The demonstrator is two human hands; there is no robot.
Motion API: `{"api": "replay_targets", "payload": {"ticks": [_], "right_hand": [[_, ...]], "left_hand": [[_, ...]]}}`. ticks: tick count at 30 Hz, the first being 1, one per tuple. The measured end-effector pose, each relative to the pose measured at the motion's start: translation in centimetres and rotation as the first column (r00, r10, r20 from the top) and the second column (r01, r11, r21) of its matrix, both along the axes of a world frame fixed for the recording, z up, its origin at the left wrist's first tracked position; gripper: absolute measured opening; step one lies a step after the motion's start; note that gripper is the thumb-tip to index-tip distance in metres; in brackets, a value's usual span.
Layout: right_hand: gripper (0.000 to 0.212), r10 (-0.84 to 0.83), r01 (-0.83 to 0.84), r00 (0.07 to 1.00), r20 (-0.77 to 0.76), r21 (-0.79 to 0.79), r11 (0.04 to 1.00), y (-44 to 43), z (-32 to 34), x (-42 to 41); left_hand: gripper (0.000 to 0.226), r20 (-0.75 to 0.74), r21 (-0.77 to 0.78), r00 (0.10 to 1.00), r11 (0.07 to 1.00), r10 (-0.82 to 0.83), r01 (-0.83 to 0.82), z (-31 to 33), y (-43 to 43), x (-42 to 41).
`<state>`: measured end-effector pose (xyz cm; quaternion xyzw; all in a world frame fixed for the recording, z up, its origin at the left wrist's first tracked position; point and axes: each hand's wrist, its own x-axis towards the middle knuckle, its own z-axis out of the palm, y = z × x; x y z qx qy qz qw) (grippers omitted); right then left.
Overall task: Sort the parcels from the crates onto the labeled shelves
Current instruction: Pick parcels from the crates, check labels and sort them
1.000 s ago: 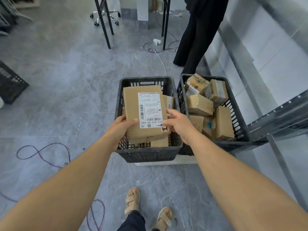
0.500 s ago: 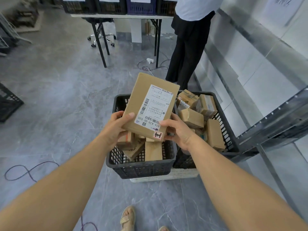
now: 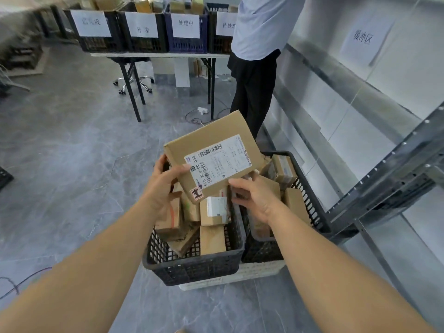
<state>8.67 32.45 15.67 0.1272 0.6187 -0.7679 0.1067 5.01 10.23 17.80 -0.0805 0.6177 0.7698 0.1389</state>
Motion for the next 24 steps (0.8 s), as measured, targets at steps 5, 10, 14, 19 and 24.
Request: {"api": "replay_targets", "payload": {"ticks": [5, 10, 14, 19, 24], "right_hand": [[0.114, -0.105, 0.118, 0.992, -0.071, 0.226, 0.967, 2.0, 1.8, 0.1], [0.088, 0.13, -0.083, 0.99, -0.063, 0.488, 0.869, 2.5, 4.1, -0.1], [0.092, 0.313, -0.319, 0.944, 0.105, 0.53, 0.786, 2.9, 5.3, 0.1], [0.098, 0.381, -0.407, 0.91, 0.164, 0.534, 0.742, 2.8, 6.1, 0.6], [0.092, 0.201, -0.203, 0.978, 0.056, 0.472, 0.858, 3.4, 5.9, 1.7]], "left_hand": [[0.079, -0.128, -0.172, 0.986, 0.982, -0.102, 0.08, 3.0, -0.7, -2.0], [0.09, -0.098, -0.375, 0.902, 0.855, -0.42, 0.357, 5.4, -0.3, -2.6], [0.084, -0.068, -0.417, 0.832, 0.774, -0.55, 0.477, 6.6, -0.5, -3.5], [0.083, -0.019, -0.417, 0.745, 0.682, -0.667, 0.6, 7.4, 0.0, -4.5], [0.096, -0.19, -0.512, 0.866, 0.799, -0.463, 0.315, 7.6, 1.2, -5.0]]}}
